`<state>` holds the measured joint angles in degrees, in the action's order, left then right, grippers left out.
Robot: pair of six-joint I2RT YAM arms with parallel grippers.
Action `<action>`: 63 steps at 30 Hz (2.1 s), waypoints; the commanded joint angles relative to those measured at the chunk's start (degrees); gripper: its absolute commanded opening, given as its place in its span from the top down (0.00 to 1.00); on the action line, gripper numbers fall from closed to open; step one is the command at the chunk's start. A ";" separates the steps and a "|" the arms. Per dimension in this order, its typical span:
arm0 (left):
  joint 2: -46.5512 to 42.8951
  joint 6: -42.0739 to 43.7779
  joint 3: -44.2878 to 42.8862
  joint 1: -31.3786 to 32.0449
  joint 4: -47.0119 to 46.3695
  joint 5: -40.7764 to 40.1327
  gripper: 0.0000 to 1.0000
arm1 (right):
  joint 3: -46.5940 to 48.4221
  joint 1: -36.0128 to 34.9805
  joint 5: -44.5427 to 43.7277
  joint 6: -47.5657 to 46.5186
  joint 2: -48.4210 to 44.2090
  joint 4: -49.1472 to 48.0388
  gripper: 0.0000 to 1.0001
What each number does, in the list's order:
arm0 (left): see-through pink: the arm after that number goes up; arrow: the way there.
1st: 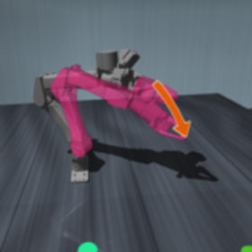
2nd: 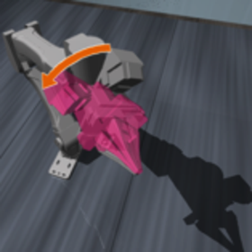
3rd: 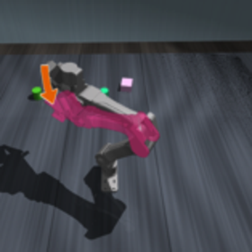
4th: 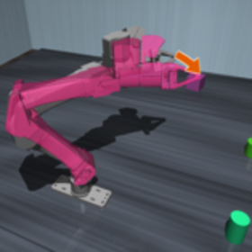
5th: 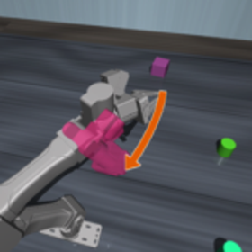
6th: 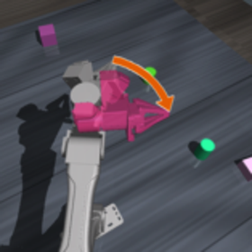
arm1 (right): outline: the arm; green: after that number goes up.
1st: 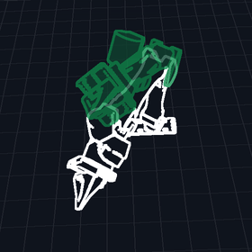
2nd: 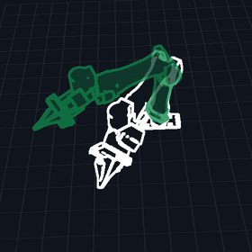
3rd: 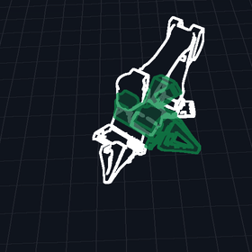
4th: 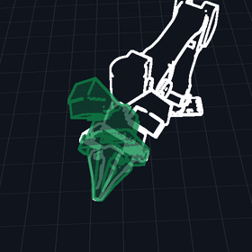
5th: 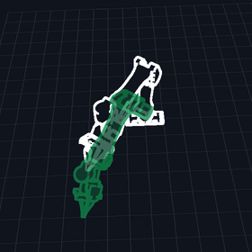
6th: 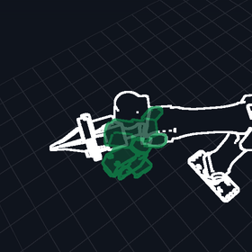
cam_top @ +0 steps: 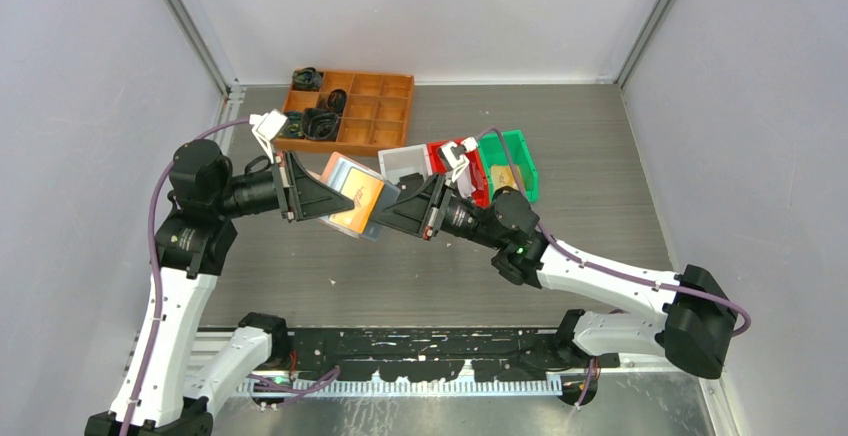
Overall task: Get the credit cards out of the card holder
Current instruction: Remove the credit card from the card holder.
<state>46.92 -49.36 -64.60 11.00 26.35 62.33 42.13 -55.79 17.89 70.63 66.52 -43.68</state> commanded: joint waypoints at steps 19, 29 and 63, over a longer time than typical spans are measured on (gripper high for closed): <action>-2.09 -2.37 -2.81 0.64 -3.15 5.93 0.58 | 3.15 1.40 -0.93 1.96 0.94 -2.55 0.99; -2.05 -3.24 -2.12 0.61 -4.44 5.17 0.71 | -0.79 1.25 -1.33 1.62 -0.73 -3.17 0.99; -1.72 2.57 -2.82 -0.18 -1.24 2.53 1.00 | -2.78 -0.77 -2.02 3.64 -3.07 -9.76 0.93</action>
<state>45.87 -49.71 -64.62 10.59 26.52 62.52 39.38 -56.53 16.40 75.61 67.88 -52.10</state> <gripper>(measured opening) 0.205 0.130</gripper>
